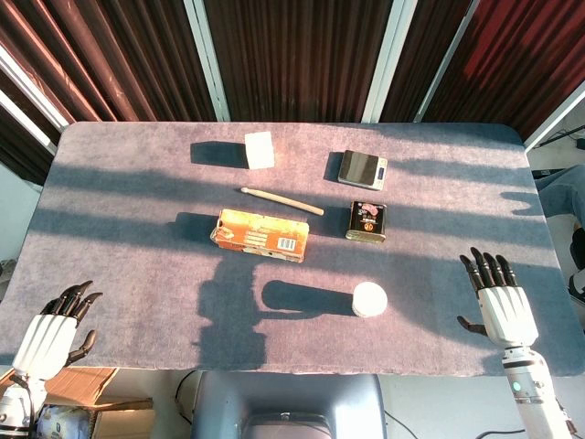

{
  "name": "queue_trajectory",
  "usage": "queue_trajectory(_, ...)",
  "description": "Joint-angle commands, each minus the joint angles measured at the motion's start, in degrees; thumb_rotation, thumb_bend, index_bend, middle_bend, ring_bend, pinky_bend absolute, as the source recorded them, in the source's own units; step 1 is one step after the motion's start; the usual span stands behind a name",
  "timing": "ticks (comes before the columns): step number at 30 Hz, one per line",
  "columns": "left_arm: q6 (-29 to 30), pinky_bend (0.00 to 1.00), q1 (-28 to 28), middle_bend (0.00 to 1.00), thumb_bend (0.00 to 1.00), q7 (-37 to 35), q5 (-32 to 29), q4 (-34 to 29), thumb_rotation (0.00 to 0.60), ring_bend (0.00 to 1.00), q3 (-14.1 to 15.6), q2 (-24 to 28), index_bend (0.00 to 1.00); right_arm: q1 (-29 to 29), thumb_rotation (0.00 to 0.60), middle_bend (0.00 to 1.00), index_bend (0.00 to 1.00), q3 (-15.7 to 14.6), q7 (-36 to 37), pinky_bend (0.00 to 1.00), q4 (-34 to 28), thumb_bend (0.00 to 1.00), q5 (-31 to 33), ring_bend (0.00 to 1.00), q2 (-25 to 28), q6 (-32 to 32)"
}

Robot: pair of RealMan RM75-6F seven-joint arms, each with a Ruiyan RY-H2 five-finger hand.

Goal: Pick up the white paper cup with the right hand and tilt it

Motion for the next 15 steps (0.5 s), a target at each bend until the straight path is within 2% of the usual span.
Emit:
queue_trajectory(1,-0.15,0.29,-0.05,0.07,0.4,0.03,-0.19,-0.01,0.6,0.1,-0.04,0.0,0.21,0.14,0.6,0.0,0.02,-0.02,1.49,0.1,1.08,0.21,-1.08,0.0,-0.44,0.48)
queue_trajectory(7,-0.05,0.29,0.07,0.07,0.41,0.16,-0.48,-0.21,0.6,0.1,-0.1,0.07,0.21,2.08,0.6,0.0,0.02,-1.34,10.17,0.11,2.53,0.21,-4.27,0.0,0.3,-2.66)
queue_trajectory(11,0.04,0.29,0.08,0.07,0.4,-0.17,-0.25,-0.27,0.6,0.1,-0.01,0.17,0.21,4.46,0.6,0.0,0.04,-2.41,19.55,0.16,5.87,0.21,-7.78,0.0,-0.83,-4.95)
queue_trajectory(15,0.36,0.29,0.17,0.07,0.4,-0.53,0.06,-0.27,0.6,0.1,0.06,0.32,0.21,7.41,0.6,0.04,0.06,-3.0,26.62,0.2,8.71,0.21,-9.94,0.05,-2.44,-7.96)
